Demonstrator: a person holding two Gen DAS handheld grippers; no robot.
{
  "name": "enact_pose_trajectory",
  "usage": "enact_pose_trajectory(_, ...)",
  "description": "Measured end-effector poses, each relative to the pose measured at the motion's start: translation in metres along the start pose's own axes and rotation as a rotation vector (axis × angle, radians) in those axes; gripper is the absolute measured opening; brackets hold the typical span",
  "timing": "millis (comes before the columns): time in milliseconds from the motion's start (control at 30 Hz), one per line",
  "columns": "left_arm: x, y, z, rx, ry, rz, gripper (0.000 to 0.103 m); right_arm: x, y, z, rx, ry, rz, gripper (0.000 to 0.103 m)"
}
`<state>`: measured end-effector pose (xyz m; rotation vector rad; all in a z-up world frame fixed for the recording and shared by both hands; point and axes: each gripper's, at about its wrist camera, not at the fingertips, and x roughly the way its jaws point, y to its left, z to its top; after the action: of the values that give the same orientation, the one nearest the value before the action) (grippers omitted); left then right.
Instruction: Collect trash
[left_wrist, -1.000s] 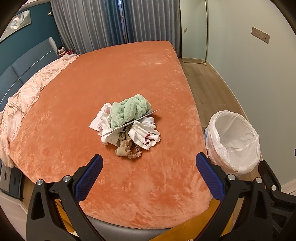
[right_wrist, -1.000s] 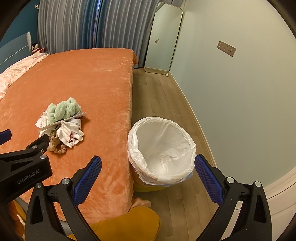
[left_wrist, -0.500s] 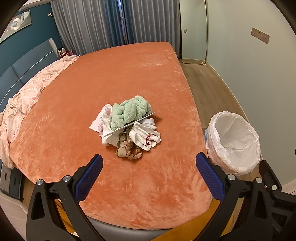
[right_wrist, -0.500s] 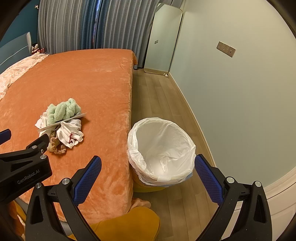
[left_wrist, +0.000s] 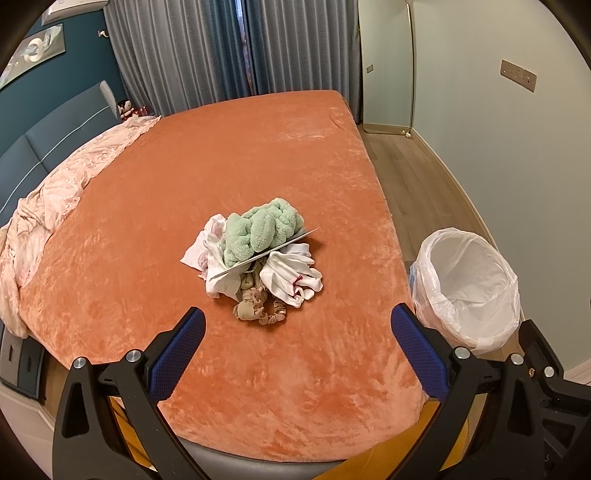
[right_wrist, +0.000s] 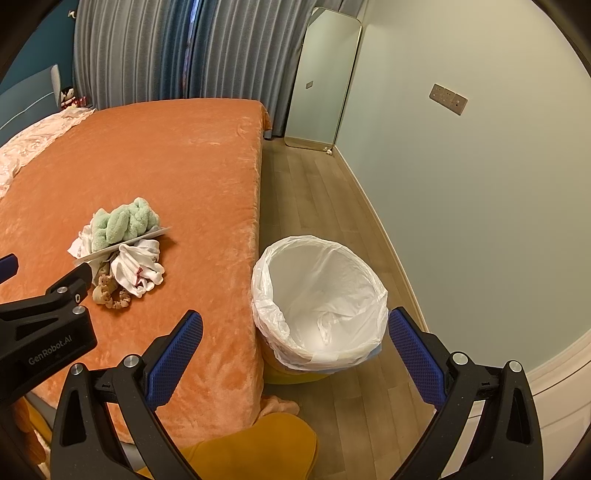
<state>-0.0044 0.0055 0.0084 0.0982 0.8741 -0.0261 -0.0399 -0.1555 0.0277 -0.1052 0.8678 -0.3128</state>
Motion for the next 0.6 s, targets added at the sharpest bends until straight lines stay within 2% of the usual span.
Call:
enact_pose_trajectory(400, 0.01, 0.007, 0.0, -0.001, 0.024, -0.007, 0.096, 0.003, 0.008, 0.0, -0.002, 0.0, -0.047, 0.096)
enact_pose_trajectory(600, 0.023, 0.025, 0.003, -0.01, 0.005, -0.054, 0.096, 0.012, 0.017, 0.003, 0.037, -0.008, -0.046, 0.096)
